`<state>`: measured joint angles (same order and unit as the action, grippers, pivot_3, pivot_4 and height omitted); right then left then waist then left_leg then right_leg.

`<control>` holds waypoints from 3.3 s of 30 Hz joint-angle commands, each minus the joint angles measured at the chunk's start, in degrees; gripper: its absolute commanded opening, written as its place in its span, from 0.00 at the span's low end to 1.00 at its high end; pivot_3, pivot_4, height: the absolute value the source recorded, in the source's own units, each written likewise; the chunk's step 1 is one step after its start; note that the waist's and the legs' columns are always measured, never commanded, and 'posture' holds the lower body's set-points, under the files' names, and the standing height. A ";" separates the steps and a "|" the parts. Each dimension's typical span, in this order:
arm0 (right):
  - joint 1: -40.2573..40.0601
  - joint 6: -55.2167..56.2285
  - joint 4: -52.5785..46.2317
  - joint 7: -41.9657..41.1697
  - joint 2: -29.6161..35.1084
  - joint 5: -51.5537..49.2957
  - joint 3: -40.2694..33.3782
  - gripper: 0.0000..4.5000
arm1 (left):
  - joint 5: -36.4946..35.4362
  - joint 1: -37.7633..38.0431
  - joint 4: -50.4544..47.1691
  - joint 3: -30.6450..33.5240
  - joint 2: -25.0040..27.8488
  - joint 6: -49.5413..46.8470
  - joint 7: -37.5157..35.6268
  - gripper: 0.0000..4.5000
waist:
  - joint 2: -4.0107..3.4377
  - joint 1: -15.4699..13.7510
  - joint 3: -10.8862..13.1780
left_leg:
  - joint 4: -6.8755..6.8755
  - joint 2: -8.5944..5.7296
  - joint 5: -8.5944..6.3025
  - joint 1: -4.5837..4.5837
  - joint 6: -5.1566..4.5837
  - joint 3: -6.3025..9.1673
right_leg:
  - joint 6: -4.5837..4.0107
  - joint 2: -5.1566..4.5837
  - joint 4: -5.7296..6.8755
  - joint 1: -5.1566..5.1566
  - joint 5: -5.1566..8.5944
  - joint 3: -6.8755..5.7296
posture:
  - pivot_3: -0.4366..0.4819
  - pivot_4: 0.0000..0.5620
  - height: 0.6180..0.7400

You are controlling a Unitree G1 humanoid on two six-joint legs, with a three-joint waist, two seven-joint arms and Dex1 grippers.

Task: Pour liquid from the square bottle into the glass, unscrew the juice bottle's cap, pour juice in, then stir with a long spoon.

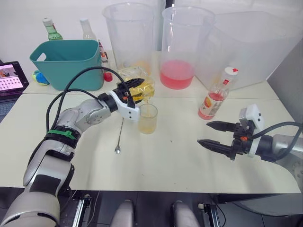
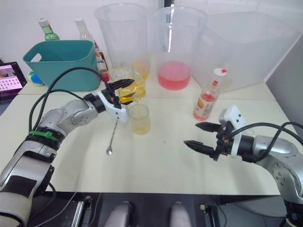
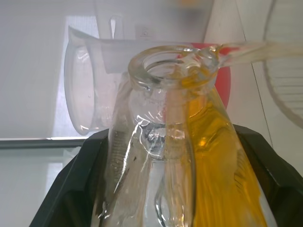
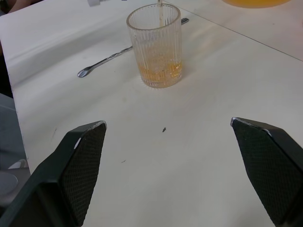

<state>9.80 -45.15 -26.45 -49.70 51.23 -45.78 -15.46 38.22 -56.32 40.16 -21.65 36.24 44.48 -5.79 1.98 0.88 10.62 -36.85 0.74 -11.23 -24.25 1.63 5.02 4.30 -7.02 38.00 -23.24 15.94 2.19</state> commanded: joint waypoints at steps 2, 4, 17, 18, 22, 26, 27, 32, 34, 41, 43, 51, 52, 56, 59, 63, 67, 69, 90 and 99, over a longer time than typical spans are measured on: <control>0.90 1.09 -0.34 -0.78 0.54 0.29 -0.28 0.99 | -12.37 -1.74 -6.23 5.86 -0.53 -3.07 -7.52 0.62 | 0.00 0.02 0.00 | -0.01 0.00 0.00 0.00 0.00 0.00 | 0.00 0.00 0.00 0.00 0.00 0.00 | 0.48 0.27 1.00; 1.18 1.08 -0.24 -0.95 0.40 0.13 -0.17 0.99 | -16.95 -0.93 -7.70 6.98 -1.24 -5.44 -11.54 0.62 | 0.00 0.08 0.00 | -0.01 0.00 0.00 0.01 0.00 0.00 | 0.00 0.00 0.01 0.00 0.00 0.00 | 0.48 0.27 1.00; 3.82 0.88 1.06 -2.57 0.43 0.19 1.34 0.99 | -41.67 -1.56 -16.48 23.16 -4.85 -41.15 -20.60 0.62 | 0.00 1.10 0.00 | -0.05 0.00 0.00 0.04 -0.01 0.05 | 0.00 0.00 0.07 0.00 0.00 -0.01 | 0.48 0.27 1.00; 3.98 0.89 1.20 -2.70 0.42 0.25 1.45 0.99 | -41.29 -1.83 -15.48 23.90 -4.42 -44.03 -19.54 0.62 | 0.00 1.29 0.00 | -0.05 0.00 0.00 0.05 -0.01 0.06 | 0.00 0.00 0.07 0.00 0.00 -0.01 | 0.48 0.27 1.00; 4.29 1.14 1.63 -3.12 0.43 0.61 1.82 0.99 | -42.60 -2.17 -13.38 27.37 -4.66 -52.80 -17.04 0.62 | 0.00 1.62 0.00 | -0.06 -0.01 0.00 0.07 -0.01 0.07 | 0.00 0.00 0.09 0.00 0.00 -0.01 | 0.48 0.27 1.00; 4.78 1.03 2.06 -3.68 0.49 0.78 2.82 0.99 | -48.91 -1.97 -10.68 35.20 -5.69 -59.67 -13.61 0.62 | 0.00 1.60 0.00 | -0.07 -0.01 0.00 0.04 0.00 0.11 | 0.00 0.00 0.09 0.00 0.00 -0.04 | 0.48 0.27 1.00; 4.87 1.07 2.10 -3.75 0.47 0.85 2.99 0.99 | -49.55 -1.92 -10.28 36.03 -5.59 -60.64 -13.41 0.62 | 0.00 1.61 0.00 | -0.08 -0.01 0.00 0.03 0.00 0.13 | 0.00 0.00 0.09 0.00 0.00 -0.05 | 0.48 0.27 1.00; 5.26 1.07 2.23 -3.70 0.37 1.13 3.42 0.99 | -49.36 -0.70 -8.56 37.64 -4.15 -62.40 -12.90 0.62 | 0.03 1.30 -0.02 | -0.09 -0.03 0.03 -0.03 0.05 0.20 | -0.01 0.00 0.09 0.00 0.00 -0.09 | 0.48 0.27 1.00; 5.39 0.99 2.22 -3.69 0.35 1.20 3.56 0.99 | -49.94 0.32 -8.64 38.38 -4.21 -63.92 -13.10 0.62 | 0.03 1.29 -0.02 | -0.09 -0.03 0.04 -0.03 0.06 0.22 | -0.01 0.00 0.09 0.02 -0.01 -0.10 | 0.48 0.27 1.00; 5.74 0.77 2.20 -3.68 -0.06 1.55 3.86 0.99 | -51.28 3.81 -10.89 39.56 -4.74 -67.45 -11.96 0.62 | 0.05 1.45 -0.03 | -0.08 -0.03 0.03 -0.02 0.06 0.23 | -0.01 0.00 0.10 0.01 -0.01 -0.10 | 0.48 0.27 1.00; 5.83 0.76 2.20 -3.70 -0.06 1.59 3.92 0.99 | -51.20 4.32 -10.89 39.35 -4.30 -67.76 -12.23 0.62 | 0.05 1.32 -0.03 | -0.09 -0.04 0.04 0.00 0.06 0.25 | -0.01 0.00 0.09 0.03 -0.01 -0.11 | 0.48 0.27 1.00; 6.55 0.67 2.50 -3.48 -0.09 1.64 4.52 0.99 | -50.16 5.58 -12.10 37.79 -3.28 -72.49 -12.74 0.62 | 0.05 1.58 -0.03 | -0.08 -0.04 0.04 0.02 0.06 0.26 | -0.01 0.00 0.10 0.03 -0.01 -0.10 | 0.48 0.27 1.00; 6.57 0.64 2.50 -3.47 -0.10 1.61 4.54 0.99 | -50.05 5.71 -12.39 37.53 -3.18 -72.84 -12.86 0.62 | 0.05 1.60 -0.03 | -0.07 -0.03 0.04 0.04 0.06 0.26 | -0.01 0.00 0.10 0.03 -0.01 -0.11 | 0.48 0.27 1.00; 6.86 0.73 2.63 -3.53 -0.23 1.65 4.88 0.99 | -50.35 6.16 -13.63 37.86 -3.41 -74.47 -12.29 0.62 | 0.05 1.56 -0.03 | -0.07 -0.04 0.04 0.03 0.07 0.26 | -0.01 0.00 0.10 0.03 -0.01 -0.10 | 0.48 0.27 1.00; 7.05 0.73 2.69 -3.49 -0.34 1.70 5.06 1.00 | -51.43 6.16 -14.50 39.04 -3.62 -74.88 -12.27 0.92 | 0.05 1.54 -0.03 | -0.07 -0.03 0.04 0.04 0.06 0.26 | -0.01 0.00 0.10 0.03 -0.01 -0.10 | 0.48 0.27 1.00; 7.61 0.65 2.96 -3.51 -0.43 1.76 5.39 1.00 | -53.04 5.07 -15.78 40.49 -3.75 -74.13 -12.33 1.00 | 0.05 1.53 -0.03 | -0.07 -0.04 0.04 0.06 0.06 0.26 | -0.02 0.00 0.10 0.04 -0.01 -0.09 | 0.48 0.27 1.00; 7.94 0.83 3.37 -3.88 -0.48 1.92 5.72 1.00 | -54.93 2.27 -18.31 42.42 -3.68 -69.70 -12.42 1.00 | 0.06 1.42 -0.03 | -0.08 -0.03 0.04 0.06 0.07 0.26 | -0.02 0.00 0.10 0.06 -0.01 -0.09 | 0.48 0.27 1.00; 7.97 1.00 3.55 -4.08 -0.43 2.01 5.75 1.00 | -55.68 0.68 -19.16 43.06 -3.21 -66.92 -12.99 1.00 | 0.06 1.21 -0.04 | -0.10 -0.04 0.05 0.04 0.08 0.26 | -0.02 0.00 0.08 0.06 -0.01 -0.09 | 0.48 0.27 1.00; 7.14 0.33 2.23 -2.12 -2.90 0.97 4.21 1.00 | -83.33 17.43 -44.23 41.03 2.82 -80.65 -49.41 1.00 | 0.00 1.65 -0.07 | -0.05 -0.01 0.04 0.14 0.06 0.25 | -0.02 0.01 0.10 0.10 -0.01 -0.05 | 0.48 0.27 1.00; -4.17 0.03 -6.31 5.68 -6.64 -0.77 -1.00 1.00 | -76.84 29.57 -38.89 34.90 12.11 -70.97 -69.84 1.00 | -0.07 0.89 -0.08 | 0.02 -0.01 0.03 0.23 0.05 0.19 | -0.02 0.01 0.04 0.19 -0.01 -0.01 | 0.48 0.27 1.00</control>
<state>6.03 -45.85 -30.12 -45.49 44.90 -45.50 -13.53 -39.09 -26.05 2.07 12.49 47.38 -29.70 -72.64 1.91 1.77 10.54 -36.83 0.74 -11.20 -24.03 1.69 5.21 4.28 -7.01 38.04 -23.06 15.93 2.17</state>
